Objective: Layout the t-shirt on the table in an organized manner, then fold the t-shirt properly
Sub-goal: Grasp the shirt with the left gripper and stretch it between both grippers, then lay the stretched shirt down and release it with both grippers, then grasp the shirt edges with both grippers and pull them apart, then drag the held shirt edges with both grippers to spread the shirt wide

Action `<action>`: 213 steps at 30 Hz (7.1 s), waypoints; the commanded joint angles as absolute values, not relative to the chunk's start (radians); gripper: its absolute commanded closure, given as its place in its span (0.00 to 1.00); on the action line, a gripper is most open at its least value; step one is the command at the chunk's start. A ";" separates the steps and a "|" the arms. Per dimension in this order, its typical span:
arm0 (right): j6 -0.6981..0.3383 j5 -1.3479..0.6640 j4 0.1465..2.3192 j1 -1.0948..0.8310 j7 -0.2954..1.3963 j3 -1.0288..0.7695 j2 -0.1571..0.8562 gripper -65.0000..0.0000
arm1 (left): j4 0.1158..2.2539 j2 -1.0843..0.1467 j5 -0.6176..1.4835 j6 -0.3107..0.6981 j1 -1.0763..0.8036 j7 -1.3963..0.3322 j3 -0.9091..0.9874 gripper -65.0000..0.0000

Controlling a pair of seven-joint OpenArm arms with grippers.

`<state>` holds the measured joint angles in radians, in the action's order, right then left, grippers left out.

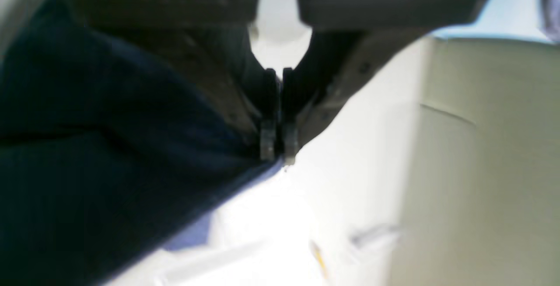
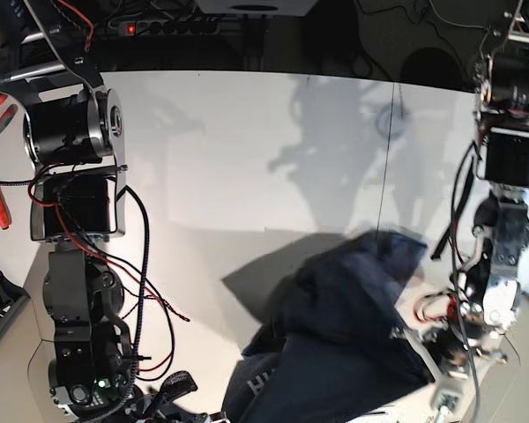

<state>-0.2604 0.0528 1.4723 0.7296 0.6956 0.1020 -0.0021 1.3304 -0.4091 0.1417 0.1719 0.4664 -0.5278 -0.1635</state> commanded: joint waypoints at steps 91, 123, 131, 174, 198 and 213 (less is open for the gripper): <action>-0.530 -0.570 1.513 0.271 0.981 0.094 -0.053 0.68 | 1.546 -0.635 0.007 0.213 0.117 -0.899 -0.154 0.54; -0.387 -0.006 1.119 0.271 0.758 0.283 -0.039 1.00 | 1.077 -0.525 0.052 0.098 0.230 -0.476 -0.154 1.00; -0.384 0.000 1.131 0.221 0.839 0.283 0.118 1.00 | 1.077 -0.527 0.041 0.044 0.230 -0.459 -0.137 1.00; -0.309 -0.161 1.975 -0.123 0.838 -0.023 0.382 1.00 | 1.238 -0.516 0.183 0.176 0.094 -0.534 -0.134 1.00; -0.274 -0.020 1.085 0.311 0.751 -0.026 0.221 1.00 | 1.238 -0.411 0.152 0.176 0.102 -0.521 -0.134 1.00; -0.209 -0.037 1.147 0.220 0.898 -0.165 0.290 1.00 | 1.237 -0.416 0.100 0.116 0.100 -0.550 -0.134 1.00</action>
<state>-0.2157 -0.0521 1.1454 0.2245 0.8600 -0.1600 0.2798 1.2240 -0.4015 0.1059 0.1276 0.0860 -0.5468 -0.1398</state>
